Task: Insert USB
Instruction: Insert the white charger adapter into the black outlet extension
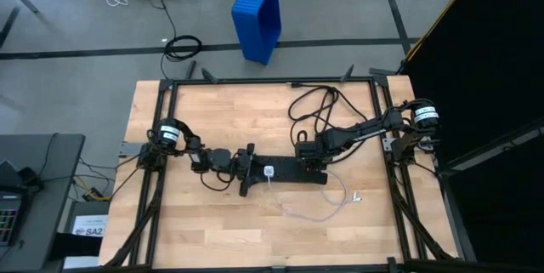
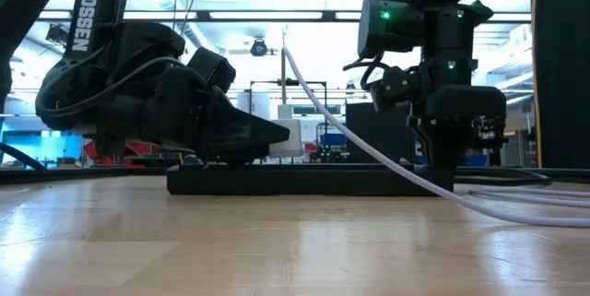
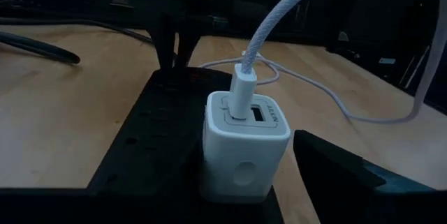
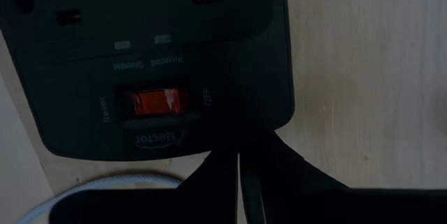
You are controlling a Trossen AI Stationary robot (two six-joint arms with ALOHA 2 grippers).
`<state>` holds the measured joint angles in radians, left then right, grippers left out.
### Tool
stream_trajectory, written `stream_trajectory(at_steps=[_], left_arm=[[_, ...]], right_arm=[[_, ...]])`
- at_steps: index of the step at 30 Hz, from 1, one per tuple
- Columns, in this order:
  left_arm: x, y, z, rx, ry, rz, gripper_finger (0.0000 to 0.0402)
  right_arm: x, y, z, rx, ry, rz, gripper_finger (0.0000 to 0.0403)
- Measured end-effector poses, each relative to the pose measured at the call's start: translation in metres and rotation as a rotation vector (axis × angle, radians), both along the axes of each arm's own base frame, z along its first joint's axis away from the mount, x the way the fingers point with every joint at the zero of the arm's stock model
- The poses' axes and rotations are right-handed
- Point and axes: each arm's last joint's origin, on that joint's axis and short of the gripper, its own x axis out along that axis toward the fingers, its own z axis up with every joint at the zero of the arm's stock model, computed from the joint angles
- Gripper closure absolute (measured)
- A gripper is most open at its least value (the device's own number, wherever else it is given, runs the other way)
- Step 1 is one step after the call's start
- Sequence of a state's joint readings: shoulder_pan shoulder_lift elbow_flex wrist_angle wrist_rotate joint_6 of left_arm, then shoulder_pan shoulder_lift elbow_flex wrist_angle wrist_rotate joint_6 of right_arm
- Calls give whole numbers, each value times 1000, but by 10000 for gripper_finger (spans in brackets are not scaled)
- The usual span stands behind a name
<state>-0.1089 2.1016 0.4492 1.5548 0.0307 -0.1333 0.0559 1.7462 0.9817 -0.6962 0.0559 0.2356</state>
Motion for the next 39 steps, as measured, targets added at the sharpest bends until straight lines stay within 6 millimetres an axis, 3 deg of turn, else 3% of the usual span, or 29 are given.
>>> stream_trajectory(at_steps=[21,26,33,39], left_arm=[[7,0,12,70,-70,49,140],[10,-1,13,96,-83,42,177],[10,-1,9,110,-35,52,275],[10,-1,8,132,-24,50,276]], right_arm=[[1,0,0,1,-6,-4,400],[1,0,0,0,-7,-4,400],[1,0,0,-1,-10,1,400],[1,0,0,-1,-11,0,399]])
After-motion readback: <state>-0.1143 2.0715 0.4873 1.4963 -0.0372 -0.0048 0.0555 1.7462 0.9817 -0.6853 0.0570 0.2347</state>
